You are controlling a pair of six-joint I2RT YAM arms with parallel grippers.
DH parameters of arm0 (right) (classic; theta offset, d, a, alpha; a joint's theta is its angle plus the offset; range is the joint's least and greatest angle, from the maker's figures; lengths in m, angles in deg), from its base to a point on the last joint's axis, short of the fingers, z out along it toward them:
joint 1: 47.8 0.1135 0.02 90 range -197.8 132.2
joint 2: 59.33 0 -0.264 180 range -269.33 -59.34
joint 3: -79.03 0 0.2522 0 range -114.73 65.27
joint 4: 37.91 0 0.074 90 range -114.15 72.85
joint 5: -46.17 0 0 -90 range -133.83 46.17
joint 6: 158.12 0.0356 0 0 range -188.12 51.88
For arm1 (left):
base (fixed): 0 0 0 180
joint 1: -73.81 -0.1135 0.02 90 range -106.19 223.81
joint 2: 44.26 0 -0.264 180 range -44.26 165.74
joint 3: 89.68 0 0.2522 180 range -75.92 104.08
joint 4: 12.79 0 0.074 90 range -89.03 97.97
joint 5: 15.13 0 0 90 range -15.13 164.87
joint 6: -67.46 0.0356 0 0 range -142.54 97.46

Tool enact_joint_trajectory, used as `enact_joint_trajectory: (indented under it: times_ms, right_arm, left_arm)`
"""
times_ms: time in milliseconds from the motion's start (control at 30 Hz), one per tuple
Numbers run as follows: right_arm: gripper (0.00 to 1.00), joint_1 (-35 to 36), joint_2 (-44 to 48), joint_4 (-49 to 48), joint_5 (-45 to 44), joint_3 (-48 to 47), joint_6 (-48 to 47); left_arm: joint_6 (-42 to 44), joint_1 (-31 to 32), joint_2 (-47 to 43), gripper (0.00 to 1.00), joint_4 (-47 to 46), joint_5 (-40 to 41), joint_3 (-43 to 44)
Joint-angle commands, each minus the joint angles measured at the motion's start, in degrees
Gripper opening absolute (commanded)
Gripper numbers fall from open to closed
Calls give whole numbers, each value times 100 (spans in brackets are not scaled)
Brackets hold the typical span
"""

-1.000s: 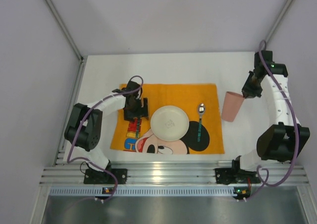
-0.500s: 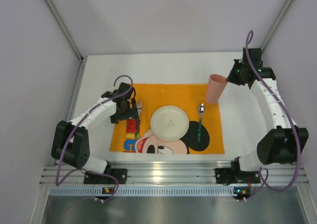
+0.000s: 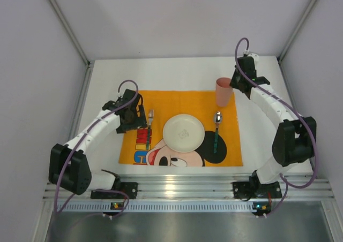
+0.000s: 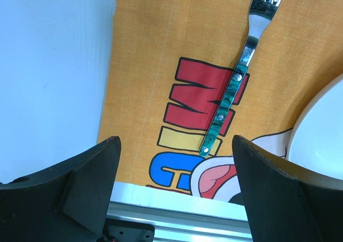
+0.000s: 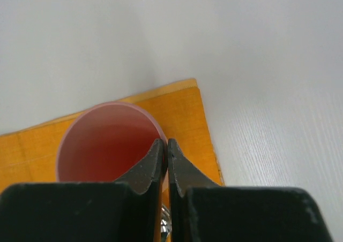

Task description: Set the dinner table for one person

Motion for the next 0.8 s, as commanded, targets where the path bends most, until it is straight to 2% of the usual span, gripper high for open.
enact_joint_trajectory:
  times_ms: [0,233,433,667,700,767]
  right_arm:
    - [0,168,148,-1384,-711,274,134]
    - [0,247,-55,-1648,-766,589,398]
    - [0,397,262,-2159,-555,1424,372]
    - [0,405,508,-2265,-326,1742,249]
    - [11,405,534,-2265,-308,1725,232]
    - [25,405,613,-2238,-247,1628,109]
  left_arm:
    - [-19,-14,-267,90,205,104,-21]
    - [95,-23,-320,90,328,245,110]
    - [60,-23,-259,90,293,262,216]
    - [34,-14,-180,90,170,324,260]
    - [25,-14,-180,90,152,324,269]
    - [25,-5,-145,90,100,333,295]
